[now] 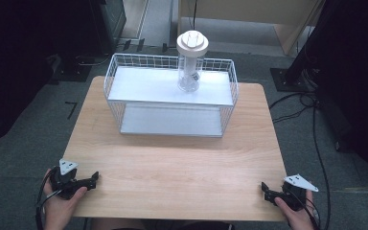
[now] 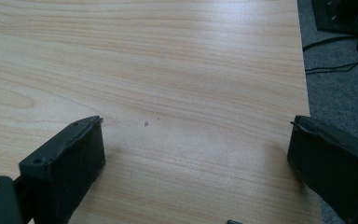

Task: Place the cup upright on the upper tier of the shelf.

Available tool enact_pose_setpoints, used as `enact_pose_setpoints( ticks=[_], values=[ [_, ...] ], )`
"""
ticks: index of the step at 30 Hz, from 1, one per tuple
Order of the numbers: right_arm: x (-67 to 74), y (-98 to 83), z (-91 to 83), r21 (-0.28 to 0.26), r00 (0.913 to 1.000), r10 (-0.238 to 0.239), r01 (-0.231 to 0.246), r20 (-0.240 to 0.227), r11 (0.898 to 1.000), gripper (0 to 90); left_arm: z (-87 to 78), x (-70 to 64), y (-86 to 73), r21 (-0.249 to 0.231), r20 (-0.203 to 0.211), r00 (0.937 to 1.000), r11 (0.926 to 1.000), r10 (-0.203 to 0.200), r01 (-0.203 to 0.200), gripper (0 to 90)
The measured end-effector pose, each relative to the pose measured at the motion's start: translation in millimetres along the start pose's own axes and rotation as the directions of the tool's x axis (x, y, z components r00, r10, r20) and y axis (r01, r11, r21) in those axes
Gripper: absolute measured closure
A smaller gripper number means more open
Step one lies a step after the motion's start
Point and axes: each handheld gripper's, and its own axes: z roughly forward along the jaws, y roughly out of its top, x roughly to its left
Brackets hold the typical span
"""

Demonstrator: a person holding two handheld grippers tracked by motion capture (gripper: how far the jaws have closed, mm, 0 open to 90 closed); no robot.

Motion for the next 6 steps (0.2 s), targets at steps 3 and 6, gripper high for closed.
enact_pose_setpoints(
  ticks=[3, 6],
  values=[
    [0.3, -0.4, -0.4, 0.001, 1.0000, 0.003, -0.003, 0.000, 1.000, 3.8, 0.0, 0.0, 0.1, 0.001, 0.000, 1.0000, 1.0000, 0.000, 0.000, 0.0],
    [0.4, -0.5, -0.3, -0.001, 1.0000, 0.004, -0.004, 0.001, 1.000, 3.8, 0.0, 0.0, 0.0, 0.000, 0.000, 1.0000, 1.0000, 0.000, 0.000, 0.0]
  ],
)
